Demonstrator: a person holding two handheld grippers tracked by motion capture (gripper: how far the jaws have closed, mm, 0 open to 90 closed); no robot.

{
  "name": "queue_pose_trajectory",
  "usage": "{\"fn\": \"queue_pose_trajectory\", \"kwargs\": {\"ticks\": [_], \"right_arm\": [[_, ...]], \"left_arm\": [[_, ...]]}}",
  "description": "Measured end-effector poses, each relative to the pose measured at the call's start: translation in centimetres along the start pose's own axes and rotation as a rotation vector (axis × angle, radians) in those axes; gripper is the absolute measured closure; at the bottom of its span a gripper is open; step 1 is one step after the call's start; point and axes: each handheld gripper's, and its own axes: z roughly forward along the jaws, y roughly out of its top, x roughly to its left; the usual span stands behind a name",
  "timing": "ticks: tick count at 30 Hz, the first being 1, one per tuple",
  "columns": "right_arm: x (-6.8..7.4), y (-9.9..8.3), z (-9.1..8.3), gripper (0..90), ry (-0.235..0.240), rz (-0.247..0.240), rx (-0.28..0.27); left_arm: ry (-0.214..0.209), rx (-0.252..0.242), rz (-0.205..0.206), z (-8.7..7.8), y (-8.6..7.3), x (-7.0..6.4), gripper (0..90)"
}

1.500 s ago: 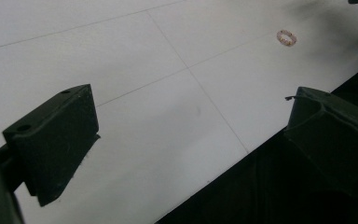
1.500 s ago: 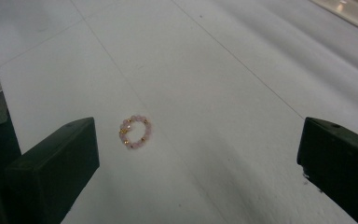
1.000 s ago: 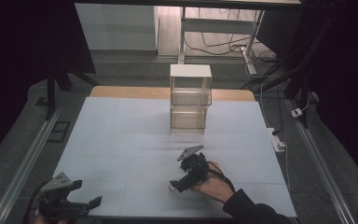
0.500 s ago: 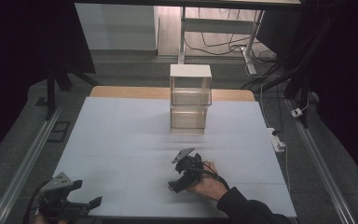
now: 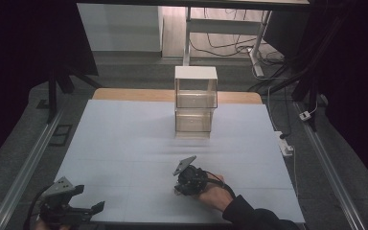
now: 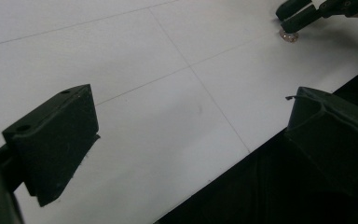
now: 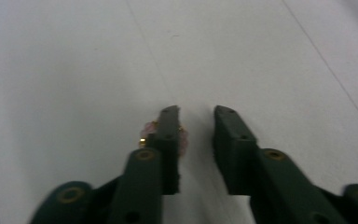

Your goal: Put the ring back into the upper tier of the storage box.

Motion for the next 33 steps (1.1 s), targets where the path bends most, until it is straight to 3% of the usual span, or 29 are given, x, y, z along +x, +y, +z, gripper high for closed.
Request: {"fn": "queue_pose_trajectory", "kwargs": {"ticks": [3, 14, 23, 33], "right_arm": [[0.1, 0.0, 0.0, 86.3, 0.007, -0.002, 0.003], [-0.3, 0.1, -0.3, 87.0, 0.031, 0.008, 0.013], [-0.8, 0.5, -1.9, 87.3, 0.06, 0.05, -0.073], [-1.4, 1.1, -3.8, 87.3, 0.082, 0.049, -0.138]], "left_arm": [[0.001, 0.0, -0.001, 0.0, 0.0, 0.0, 2.2], [0.0, -0.006, 0.001, -0.1, -0.1, 0.0, 2.0], [-0.008, -0.006, 0.013, -0.1, 0.0, -0.1, 2.2], [-0.017, -0.023, 0.01, -0.3, -0.1, 0.0, 1.5]]}}
